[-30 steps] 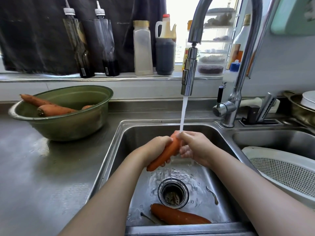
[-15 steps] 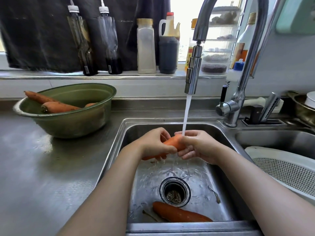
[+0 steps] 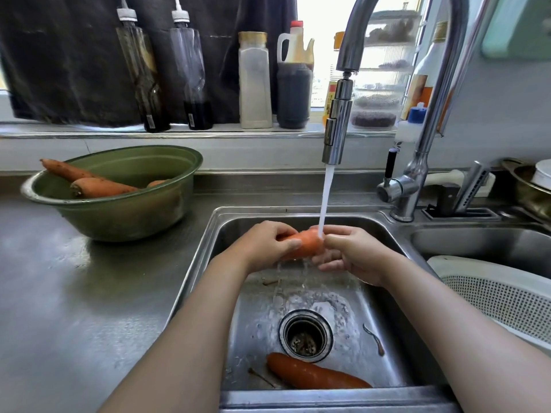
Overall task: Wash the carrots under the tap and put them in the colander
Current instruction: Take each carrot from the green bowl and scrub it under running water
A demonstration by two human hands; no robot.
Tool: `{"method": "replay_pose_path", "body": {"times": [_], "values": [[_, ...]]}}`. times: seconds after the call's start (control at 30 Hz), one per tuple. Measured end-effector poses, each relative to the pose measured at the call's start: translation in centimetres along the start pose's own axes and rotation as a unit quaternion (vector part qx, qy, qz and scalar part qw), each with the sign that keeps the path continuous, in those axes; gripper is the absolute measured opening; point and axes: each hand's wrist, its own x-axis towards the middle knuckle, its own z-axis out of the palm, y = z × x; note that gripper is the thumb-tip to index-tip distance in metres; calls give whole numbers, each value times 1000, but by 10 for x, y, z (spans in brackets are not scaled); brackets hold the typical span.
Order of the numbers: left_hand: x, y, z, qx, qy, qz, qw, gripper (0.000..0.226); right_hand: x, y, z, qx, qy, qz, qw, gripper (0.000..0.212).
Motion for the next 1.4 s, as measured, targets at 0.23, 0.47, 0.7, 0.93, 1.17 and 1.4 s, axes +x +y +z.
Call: {"method": "replay_pose_path", "body": {"times": [0.23, 0.47, 0.7, 0.93, 1.17, 1.4], "values": [[2, -4, 1, 0, 1, 1, 1000, 28, 3, 2, 0, -5, 12, -2, 1000, 17], [1, -2, 1, -3, 9, 0, 1000, 31, 3, 2, 1, -10, 24, 6, 1000, 23], [-1, -4, 5, -62, 0, -29, 998, 49, 1, 1, 5, 32, -2, 5, 999, 21], [0, 5, 16, -85, -35, -64, 994, 56, 6, 3, 10, -34, 13, 10, 999, 28], [-1, 8, 17, -88, -31, -97, 991, 62, 1, 2, 3, -26, -22, 44, 998, 25], [-3, 15, 16, -18, 31, -94, 995, 61, 4, 1, 13, -27, 45, 39, 998, 27]]}}
